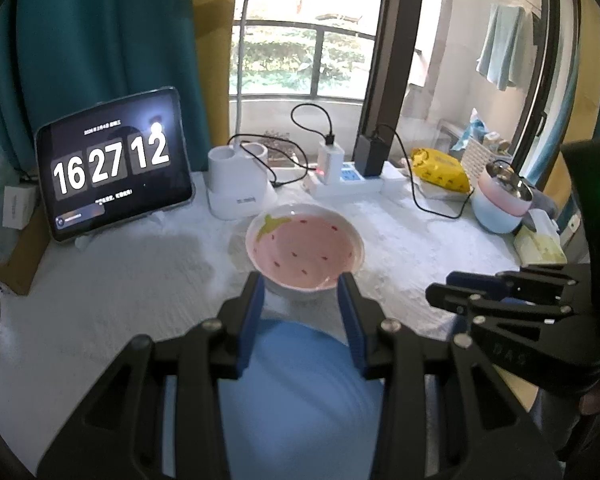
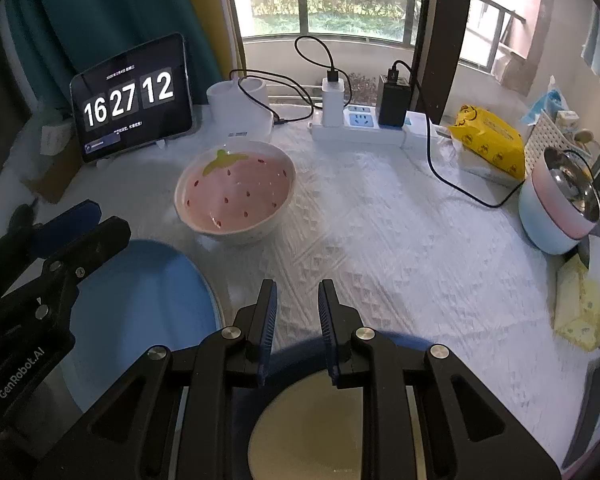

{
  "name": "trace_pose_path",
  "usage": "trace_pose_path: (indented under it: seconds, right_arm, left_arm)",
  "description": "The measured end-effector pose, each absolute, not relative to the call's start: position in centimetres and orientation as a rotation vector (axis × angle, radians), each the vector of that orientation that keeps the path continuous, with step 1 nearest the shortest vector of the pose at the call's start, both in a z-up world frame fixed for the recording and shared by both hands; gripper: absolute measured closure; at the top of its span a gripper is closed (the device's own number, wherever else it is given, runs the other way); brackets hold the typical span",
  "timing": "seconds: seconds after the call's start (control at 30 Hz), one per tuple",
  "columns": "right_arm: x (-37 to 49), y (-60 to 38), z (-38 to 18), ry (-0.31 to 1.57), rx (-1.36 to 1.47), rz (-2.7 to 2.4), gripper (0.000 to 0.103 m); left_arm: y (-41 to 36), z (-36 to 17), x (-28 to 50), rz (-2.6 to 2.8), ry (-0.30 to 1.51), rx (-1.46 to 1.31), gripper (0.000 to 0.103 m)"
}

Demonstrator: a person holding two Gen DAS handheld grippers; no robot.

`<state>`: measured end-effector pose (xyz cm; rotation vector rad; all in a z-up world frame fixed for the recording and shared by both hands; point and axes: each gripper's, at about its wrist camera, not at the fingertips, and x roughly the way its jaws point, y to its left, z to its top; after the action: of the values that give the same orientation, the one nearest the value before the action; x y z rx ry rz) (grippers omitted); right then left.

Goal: Organize plates and bowls

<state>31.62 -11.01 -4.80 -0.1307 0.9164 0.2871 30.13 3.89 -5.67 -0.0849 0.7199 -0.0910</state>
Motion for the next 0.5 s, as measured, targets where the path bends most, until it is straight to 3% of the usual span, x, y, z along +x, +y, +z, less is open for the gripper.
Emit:
trace_pose_path:
  seconds: [0.5]
  right_arm:
    - [36.2,-9.7,-5.2,0.937,-0.155,0.276,0.08]
  left_arm:
    - [6.5,-6.8,34.7,-0.051,0.765,-0.108,0.064]
